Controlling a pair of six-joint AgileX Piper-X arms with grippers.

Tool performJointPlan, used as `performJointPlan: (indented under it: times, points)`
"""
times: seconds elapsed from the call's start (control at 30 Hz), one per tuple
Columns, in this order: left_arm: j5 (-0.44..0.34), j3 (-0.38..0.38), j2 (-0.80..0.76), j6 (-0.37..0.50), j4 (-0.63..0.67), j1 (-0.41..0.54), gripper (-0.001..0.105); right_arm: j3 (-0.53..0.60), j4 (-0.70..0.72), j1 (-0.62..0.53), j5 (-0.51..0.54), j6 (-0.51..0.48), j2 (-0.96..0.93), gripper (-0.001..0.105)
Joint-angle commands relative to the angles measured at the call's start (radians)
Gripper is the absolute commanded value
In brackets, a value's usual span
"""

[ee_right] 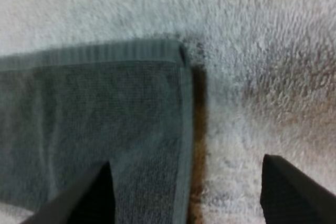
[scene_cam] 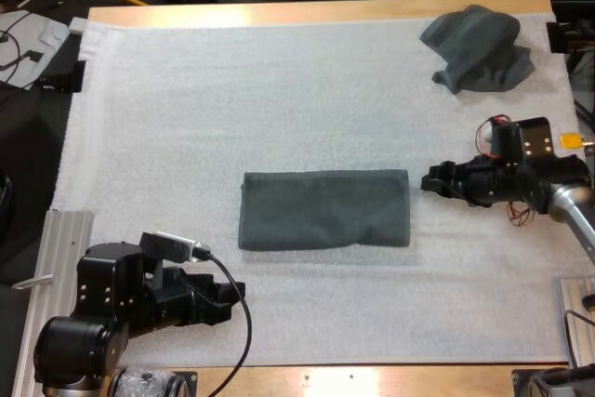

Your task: Pick towel from pile, fold and stack

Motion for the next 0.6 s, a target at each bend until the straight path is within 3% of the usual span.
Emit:
performJointPlan:
  times: [0.0, 0.37, 0.57]
  points:
    - [0.009, -0.007, -0.001, -0.004, -0.007, -0.005, 0.058, -0.004, -0.039, -0.008, -0.063, 0.001, 0.062, 0.059]
    - [0.010, -0.005, 0.001, -0.005, -0.009, -0.003, 0.058, -0.002, -0.144, 0.012, -0.163, 0.039, 0.218, 0.059]
    - [0.007, -0.005, -0.002, -0.001, -0.002, -0.002, 0.058, -0.004, -0.160, 0.037, -0.159, 0.062, 0.237, 0.058]
